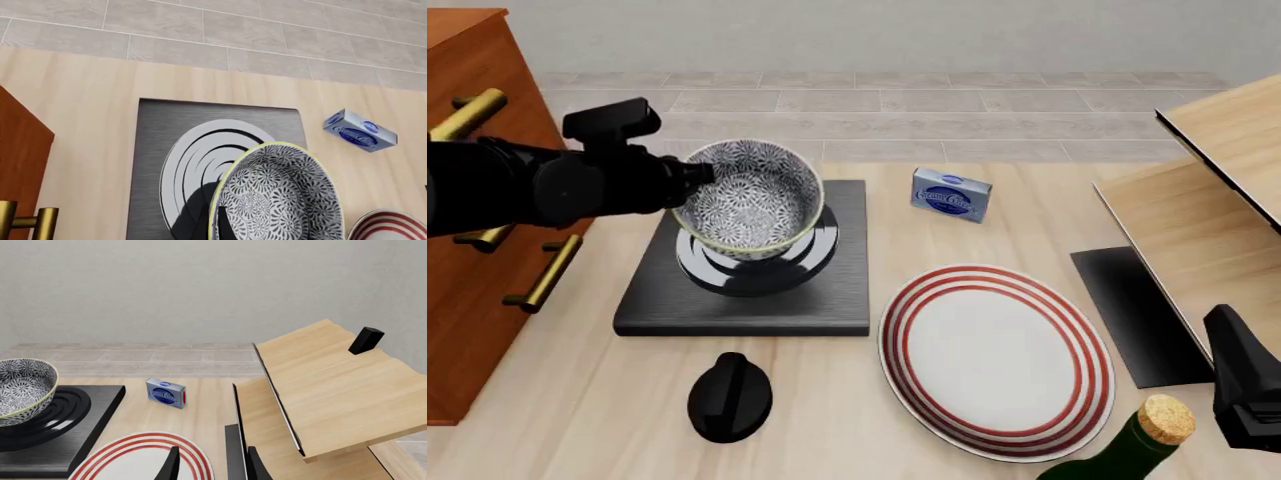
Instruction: Put the bowl on the stove.
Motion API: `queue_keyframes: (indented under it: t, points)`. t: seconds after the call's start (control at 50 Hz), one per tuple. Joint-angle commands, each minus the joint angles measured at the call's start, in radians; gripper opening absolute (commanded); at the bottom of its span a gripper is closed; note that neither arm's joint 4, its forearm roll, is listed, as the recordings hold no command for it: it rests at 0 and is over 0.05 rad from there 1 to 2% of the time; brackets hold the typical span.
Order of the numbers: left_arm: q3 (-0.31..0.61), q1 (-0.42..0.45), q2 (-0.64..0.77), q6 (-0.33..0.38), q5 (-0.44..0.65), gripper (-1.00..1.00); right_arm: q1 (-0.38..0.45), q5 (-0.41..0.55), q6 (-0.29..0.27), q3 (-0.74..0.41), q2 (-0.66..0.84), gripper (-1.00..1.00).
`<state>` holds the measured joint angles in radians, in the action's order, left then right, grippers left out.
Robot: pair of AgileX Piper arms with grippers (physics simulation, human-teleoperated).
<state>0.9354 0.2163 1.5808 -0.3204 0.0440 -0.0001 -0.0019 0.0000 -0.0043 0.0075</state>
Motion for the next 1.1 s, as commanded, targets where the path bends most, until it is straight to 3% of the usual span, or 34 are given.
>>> queue_keyframes:
  t: [0.02,0.38,0.4,1.1]
  points:
    - [0.002,-0.005,0.007,0.014,-0.014,-1.00,0.000,0.000,0.000,0.000,0.000,1.00]
    - [-0.009,0.021,-0.006,0.006,-0.031,-1.00,0.000,0.000,0.000,0.000,0.000,1.00]
    - [-0.014,0.040,-0.021,0.005,-0.039,1.00,0.000,0.000,0.000,0.000,0.000,1.00]
    - [-0.011,0.012,-0.085,0.019,-0.023,1.00,0.000,0.000,0.000,0.000,0.000,1.00]
